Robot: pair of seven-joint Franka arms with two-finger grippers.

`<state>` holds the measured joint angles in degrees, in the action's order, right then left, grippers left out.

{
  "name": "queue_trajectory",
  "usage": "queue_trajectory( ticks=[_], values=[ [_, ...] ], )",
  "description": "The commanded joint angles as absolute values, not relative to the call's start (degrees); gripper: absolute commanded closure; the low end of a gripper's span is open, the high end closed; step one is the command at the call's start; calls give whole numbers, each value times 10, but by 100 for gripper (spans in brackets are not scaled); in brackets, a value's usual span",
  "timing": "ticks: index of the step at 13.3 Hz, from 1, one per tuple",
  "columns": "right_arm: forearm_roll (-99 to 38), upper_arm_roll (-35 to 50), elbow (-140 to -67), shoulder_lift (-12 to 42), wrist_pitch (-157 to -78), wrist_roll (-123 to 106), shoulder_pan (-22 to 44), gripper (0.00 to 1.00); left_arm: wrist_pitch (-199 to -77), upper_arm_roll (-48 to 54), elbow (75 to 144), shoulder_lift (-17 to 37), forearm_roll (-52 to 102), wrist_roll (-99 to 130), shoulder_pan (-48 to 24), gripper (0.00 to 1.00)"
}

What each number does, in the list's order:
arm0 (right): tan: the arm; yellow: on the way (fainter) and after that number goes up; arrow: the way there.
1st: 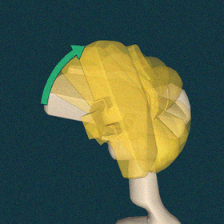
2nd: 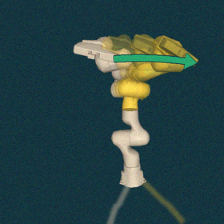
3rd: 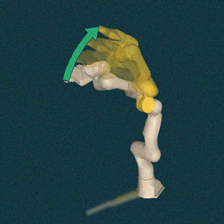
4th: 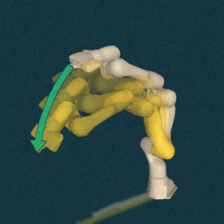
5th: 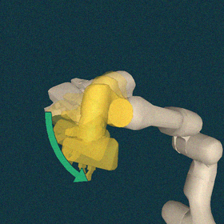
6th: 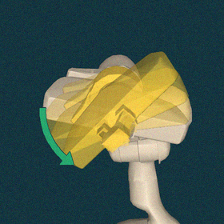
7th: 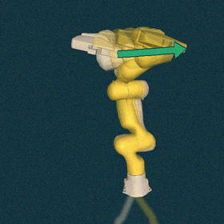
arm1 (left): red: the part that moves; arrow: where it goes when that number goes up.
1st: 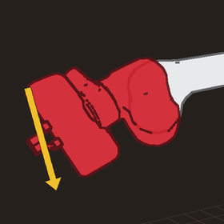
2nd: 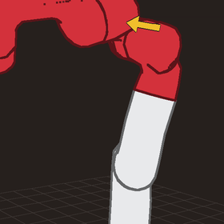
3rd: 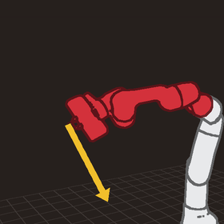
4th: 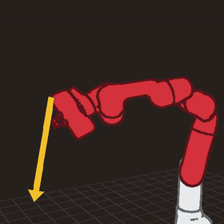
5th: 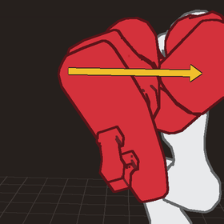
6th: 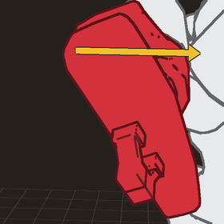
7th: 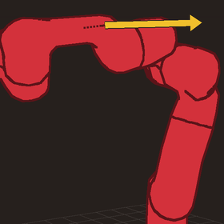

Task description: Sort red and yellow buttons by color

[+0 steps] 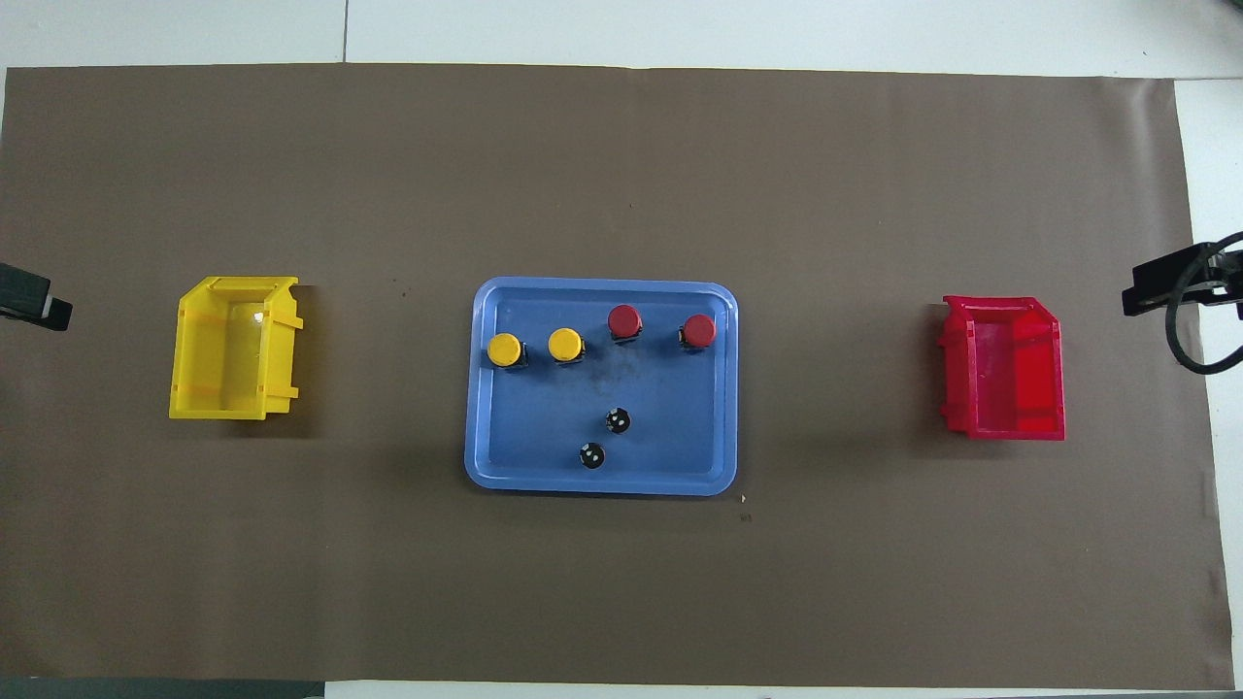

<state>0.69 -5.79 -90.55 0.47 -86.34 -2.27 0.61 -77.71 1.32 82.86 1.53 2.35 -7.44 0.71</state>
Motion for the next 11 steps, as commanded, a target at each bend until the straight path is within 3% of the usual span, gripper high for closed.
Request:
queue_trajectory(
  ticks=[1, 3, 4, 7, 9, 11],
  values=[
    [18, -51, -914, -2, -873, -47, 13, 0, -776, 20, 845, 1, 12, -84, 16, 0],
    [8, -51, -891, 12, -868, -46, 7, 1, -776, 19, 840, 3, 10, -85, 16, 0],
    [2, -50, -842, 41, -857, -44, 13, 2, -778, 19, 840, 4, 3, -88, 15, 0],
    [-21, -28, -676, 173, -805, 59, 69, 2, -786, 24, 835, 9, -11, -113, 8, 0],
    [-17, -17, -667, 206, -864, 149, 132, 2, -804, 25, 835, 9, -3, -104, 4, 0],
    [-18, -16, -733, 214, -961, 236, 183, 1, -806, 26, 835, 9, -2, -64, 2, 0]
  ],
)
